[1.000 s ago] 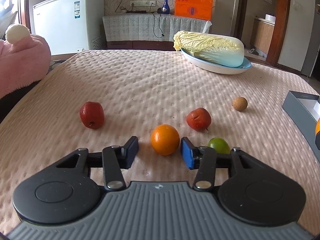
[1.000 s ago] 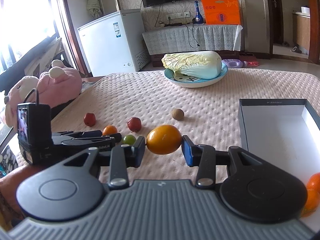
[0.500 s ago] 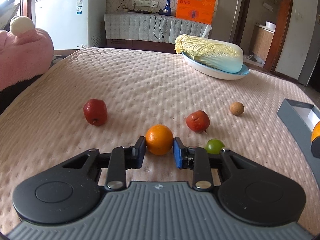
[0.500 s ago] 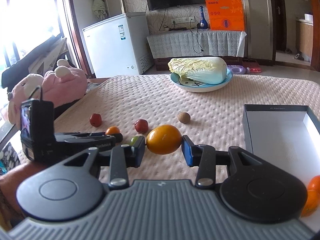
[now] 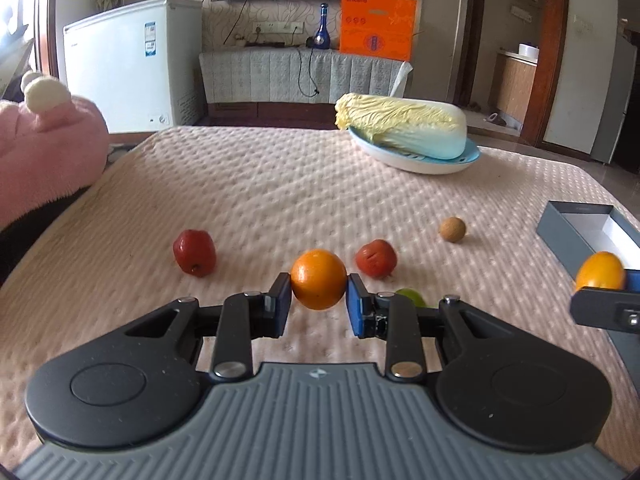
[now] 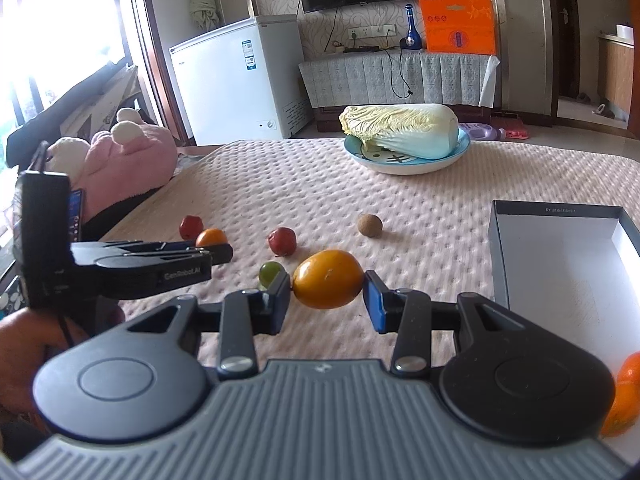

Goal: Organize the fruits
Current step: 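Carry the orange and the citrus over the white box with both tools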

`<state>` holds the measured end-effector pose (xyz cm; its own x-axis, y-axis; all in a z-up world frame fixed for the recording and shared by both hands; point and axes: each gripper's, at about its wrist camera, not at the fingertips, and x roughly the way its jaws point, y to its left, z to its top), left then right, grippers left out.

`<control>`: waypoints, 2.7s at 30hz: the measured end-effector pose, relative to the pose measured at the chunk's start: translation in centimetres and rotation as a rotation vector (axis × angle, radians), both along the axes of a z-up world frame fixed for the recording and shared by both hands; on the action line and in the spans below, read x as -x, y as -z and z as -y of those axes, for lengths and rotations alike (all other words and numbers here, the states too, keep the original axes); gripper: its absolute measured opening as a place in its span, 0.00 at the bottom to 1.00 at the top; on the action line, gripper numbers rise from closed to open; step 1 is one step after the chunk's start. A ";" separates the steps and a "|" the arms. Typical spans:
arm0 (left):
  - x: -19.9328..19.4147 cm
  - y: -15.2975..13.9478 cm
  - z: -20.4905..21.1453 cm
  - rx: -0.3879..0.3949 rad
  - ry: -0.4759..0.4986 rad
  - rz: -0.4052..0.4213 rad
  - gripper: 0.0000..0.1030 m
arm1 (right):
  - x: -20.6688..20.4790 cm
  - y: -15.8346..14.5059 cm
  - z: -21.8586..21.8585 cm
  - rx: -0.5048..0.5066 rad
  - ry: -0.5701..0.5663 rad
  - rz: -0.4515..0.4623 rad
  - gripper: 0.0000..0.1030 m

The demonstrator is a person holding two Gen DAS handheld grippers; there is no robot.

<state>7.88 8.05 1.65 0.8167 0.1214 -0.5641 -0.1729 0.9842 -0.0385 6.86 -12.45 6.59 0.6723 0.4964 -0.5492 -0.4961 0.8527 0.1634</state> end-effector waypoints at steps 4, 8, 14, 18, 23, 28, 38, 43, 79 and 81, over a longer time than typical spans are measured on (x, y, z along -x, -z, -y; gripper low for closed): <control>1.7 -1.3 1.4 -0.025 0.013 0.028 0.33 | 0.1 0.2 0.0 -0.022 0.001 -0.018 0.41; 3.8 -2.7 2.2 -0.028 0.019 0.056 0.33 | 0.9 0.5 -0.4 -0.012 -0.004 -0.018 0.41; 6.1 -3.6 3.3 -0.046 0.029 0.059 0.33 | 2.6 -0.2 -0.2 -0.046 0.027 -0.002 0.41; 7.6 -3.9 3.7 -0.044 0.030 0.061 0.33 | 3.9 -0.4 0.0 -0.046 0.025 0.000 0.41; 9.4 -4.2 4.8 -0.025 0.054 0.073 0.33 | 6.2 -1.0 0.7 -0.010 0.011 0.041 0.41; 9.5 -4.4 6.1 -0.026 0.077 0.082 0.33 | 8.1 -1.5 2.6 -0.008 0.020 0.053 0.41; 7.9 -4.2 9.1 0.003 0.118 0.074 0.33 | 8.9 -1.6 5.9 0.025 0.057 0.089 0.41; 7.3 -3.8 10.6 0.001 0.149 0.070 0.33 | 8.6 -1.6 7.3 0.008 0.085 0.083 0.41; 4.6 -3.7 17.4 0.007 0.335 0.114 0.33 | 7.9 -1.6 14.4 -0.054 0.224 0.044 0.41; 4.4 -3.7 17.9 0.007 0.342 0.114 0.33 | 7.9 -1.6 14.7 -0.057 0.231 0.043 0.41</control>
<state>3.53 -9.80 5.31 0.8672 -0.1733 -0.4669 0.1722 0.9840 -0.0454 -1.08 -27.19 8.20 0.7939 0.3556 -0.4933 -0.2962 0.9346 0.1971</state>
